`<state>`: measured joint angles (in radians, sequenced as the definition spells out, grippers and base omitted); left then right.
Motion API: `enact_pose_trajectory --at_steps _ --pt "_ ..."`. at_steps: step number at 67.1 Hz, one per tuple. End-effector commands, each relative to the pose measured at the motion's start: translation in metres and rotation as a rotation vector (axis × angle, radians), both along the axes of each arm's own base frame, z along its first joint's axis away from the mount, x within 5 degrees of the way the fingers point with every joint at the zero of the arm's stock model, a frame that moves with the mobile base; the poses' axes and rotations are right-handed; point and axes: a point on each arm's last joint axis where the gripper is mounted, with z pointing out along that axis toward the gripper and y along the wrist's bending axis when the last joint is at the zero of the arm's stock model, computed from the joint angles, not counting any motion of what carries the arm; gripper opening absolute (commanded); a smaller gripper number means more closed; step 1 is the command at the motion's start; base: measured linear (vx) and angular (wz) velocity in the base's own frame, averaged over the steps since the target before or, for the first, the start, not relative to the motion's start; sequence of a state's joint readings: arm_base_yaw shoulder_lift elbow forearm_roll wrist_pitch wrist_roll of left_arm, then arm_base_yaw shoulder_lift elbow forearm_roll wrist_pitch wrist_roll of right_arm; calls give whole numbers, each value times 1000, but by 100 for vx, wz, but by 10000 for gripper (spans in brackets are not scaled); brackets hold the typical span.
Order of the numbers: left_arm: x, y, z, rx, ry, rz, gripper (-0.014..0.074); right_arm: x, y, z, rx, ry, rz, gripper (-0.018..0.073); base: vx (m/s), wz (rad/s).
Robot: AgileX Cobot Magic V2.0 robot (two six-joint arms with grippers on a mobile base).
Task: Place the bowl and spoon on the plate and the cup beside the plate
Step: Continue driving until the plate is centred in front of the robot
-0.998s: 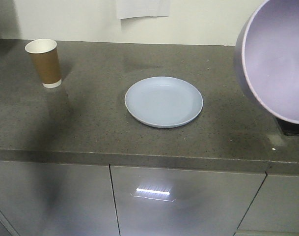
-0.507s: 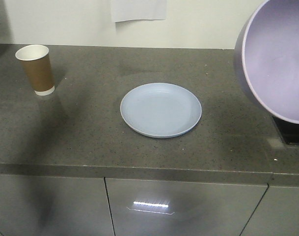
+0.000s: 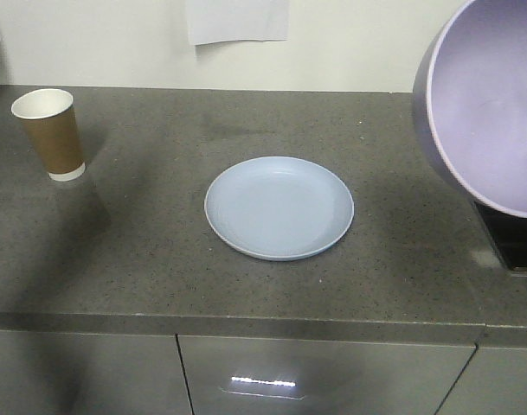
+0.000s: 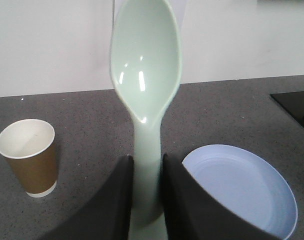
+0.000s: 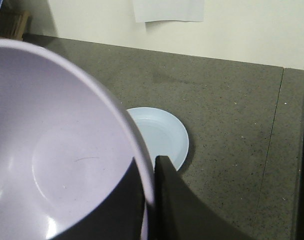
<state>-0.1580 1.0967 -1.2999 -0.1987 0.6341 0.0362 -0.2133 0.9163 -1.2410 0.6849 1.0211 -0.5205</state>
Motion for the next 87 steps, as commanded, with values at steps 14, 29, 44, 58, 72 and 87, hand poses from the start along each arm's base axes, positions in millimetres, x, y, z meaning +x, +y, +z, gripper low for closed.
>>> enact_pose_trajectory --at_steps 14,29,44,58,72,87 --pt "-5 -1 18 -40 -104 2 -6 -3 1 15 31 -87 -12 -6 6 -2" --pt "-5 -1 18 -40 -104 2 -6 -3 1 15 31 -87 -12 -6 5 0" --pt "-5 -1 18 -40 -104 2 -6 -3 1 15 31 -87 -12 -6 4 0" --pt "-5 -1 18 -40 -104 2 -6 -3 1 15 31 -87 -12 -6 4 1" --pt "-5 -1 18 -40 -104 2 -6 -3 1 15 31 -87 -12 -6 4 1" --pt "-5 -1 18 -40 -104 2 -6 -3 1 15 31 -87 -12 -6 4 1"
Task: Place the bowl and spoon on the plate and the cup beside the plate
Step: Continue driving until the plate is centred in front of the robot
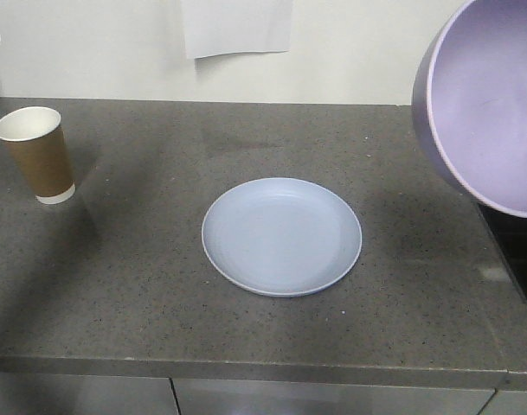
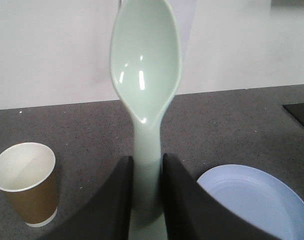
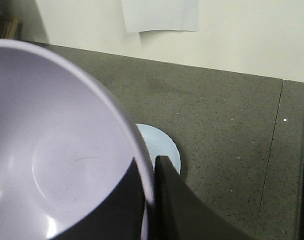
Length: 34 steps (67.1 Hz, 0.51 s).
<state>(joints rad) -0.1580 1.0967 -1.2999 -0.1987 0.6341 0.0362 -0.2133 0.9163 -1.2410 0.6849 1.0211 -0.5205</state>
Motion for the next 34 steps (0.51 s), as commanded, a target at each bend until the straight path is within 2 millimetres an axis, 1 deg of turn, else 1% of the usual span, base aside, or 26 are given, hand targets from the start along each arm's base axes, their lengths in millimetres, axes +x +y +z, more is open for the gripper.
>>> enact_pose_trajectory --at_steps 1,34 --pt "-5 -1 18 -40 -104 2 -6 -3 1 15 31 -87 -12 -6 4 1" --pt "-5 -1 18 -40 -104 2 -6 -3 1 15 31 -87 -12 -6 3 1"
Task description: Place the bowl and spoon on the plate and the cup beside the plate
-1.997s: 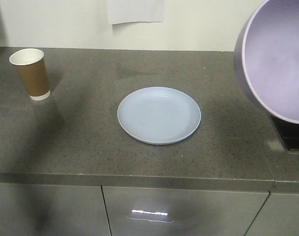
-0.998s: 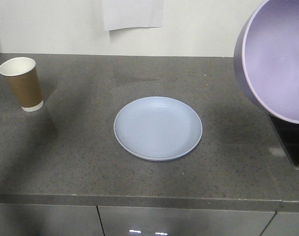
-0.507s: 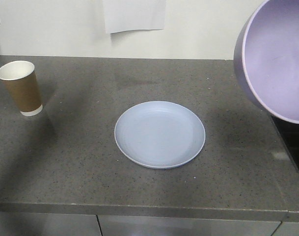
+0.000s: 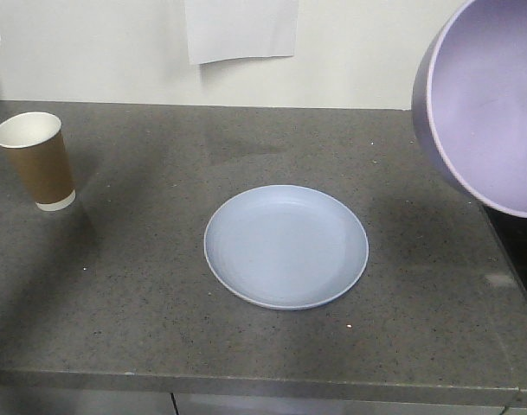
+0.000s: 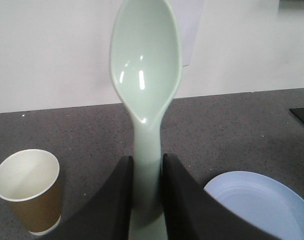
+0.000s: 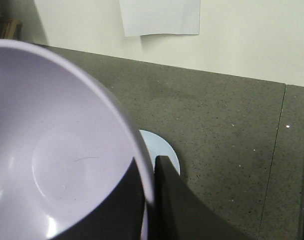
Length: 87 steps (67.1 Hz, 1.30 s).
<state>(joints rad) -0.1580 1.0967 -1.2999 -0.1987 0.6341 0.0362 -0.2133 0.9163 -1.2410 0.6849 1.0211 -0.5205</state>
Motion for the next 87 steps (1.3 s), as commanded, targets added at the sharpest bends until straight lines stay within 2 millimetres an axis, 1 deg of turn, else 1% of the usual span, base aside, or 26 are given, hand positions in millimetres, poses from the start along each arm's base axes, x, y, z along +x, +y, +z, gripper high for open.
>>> enact_pose_trajectory --at_steps 1,87 --pt "-5 -1 18 -40 -104 2 -6 -3 1 15 31 -87 -12 -6 3 1" --pt "-5 -1 18 -40 -104 2 -6 -3 1 15 31 -87 -12 -6 3 1"
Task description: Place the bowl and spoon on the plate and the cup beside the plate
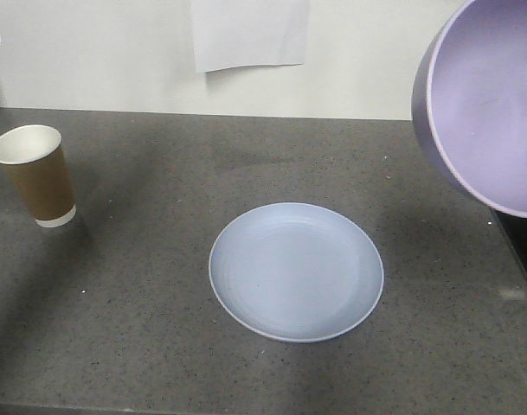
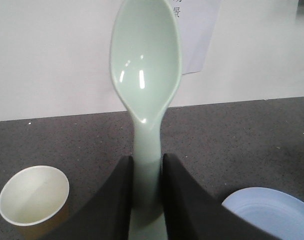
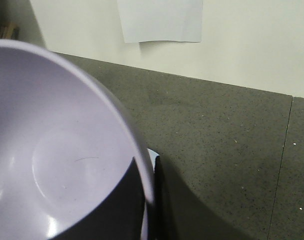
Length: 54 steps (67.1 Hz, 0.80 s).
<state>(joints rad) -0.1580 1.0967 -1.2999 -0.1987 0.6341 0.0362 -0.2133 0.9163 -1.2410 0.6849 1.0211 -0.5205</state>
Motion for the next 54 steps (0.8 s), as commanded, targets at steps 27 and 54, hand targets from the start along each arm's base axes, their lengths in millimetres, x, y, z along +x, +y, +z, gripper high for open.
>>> enact_pose_trajectory --at_steps 27,54 --pt "-5 -1 18 -40 -104 2 -6 -3 1 15 31 -87 -12 -6 3 0" --pt "-5 -1 18 -40 -104 2 -6 -3 1 15 31 -87 -12 -6 3 -1"
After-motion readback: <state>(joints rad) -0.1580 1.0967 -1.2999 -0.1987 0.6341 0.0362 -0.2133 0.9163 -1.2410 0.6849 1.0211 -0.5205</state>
